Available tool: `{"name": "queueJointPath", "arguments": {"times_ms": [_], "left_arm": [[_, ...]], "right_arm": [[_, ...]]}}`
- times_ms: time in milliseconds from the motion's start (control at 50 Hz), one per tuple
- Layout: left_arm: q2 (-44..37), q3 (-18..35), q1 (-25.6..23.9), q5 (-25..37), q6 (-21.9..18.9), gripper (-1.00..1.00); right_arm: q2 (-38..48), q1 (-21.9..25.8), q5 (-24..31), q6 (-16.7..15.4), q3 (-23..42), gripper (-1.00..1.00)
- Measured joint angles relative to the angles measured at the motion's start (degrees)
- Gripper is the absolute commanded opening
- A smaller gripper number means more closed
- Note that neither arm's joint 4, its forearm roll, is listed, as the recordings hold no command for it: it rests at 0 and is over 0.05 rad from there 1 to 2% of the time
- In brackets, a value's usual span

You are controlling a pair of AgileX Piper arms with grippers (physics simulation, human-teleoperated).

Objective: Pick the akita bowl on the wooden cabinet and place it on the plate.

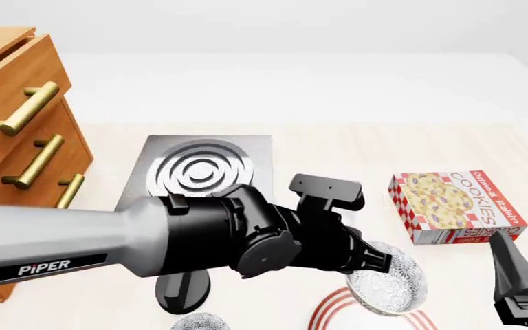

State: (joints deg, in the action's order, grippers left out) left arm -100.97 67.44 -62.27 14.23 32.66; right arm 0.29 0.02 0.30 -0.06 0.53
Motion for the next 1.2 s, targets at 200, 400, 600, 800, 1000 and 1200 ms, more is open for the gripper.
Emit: {"name": "queueJointPath", "arguments": {"times_ms": [200,400,600,800,1000,1200], "left_arm": [[-0.83,-0.33,-0.7,-0.58,0.49,-1.0],[-1.32,-0.52,-1.03,-0.92,0.77,-1.0],[-1.76,-0.69,-1.15,-1.27,0.99,-1.0],[-2.17,-0.93,-1.34,-1.7,1.15,-1.0],[-2.64,-1.11,-1.57,-2.14,1.34,-1.0],[-3.27,-1.37,-1.58,-2.67,1.53,-1.0]], "right_arm": [[0.0,0.0,0.0,0.0,0.0,1.0],[0.0,0.0,0.0,0.0,0.0,1.0],[0.0,0.0,0.0,0.0,0.0,1.0],[0.0,0.0,0.0,0.0,0.0,1.0],[0.0,0.0,0.0,0.0,0.0,1.0],[0.0,0.0,0.0,0.0,0.0,1.0]]}}
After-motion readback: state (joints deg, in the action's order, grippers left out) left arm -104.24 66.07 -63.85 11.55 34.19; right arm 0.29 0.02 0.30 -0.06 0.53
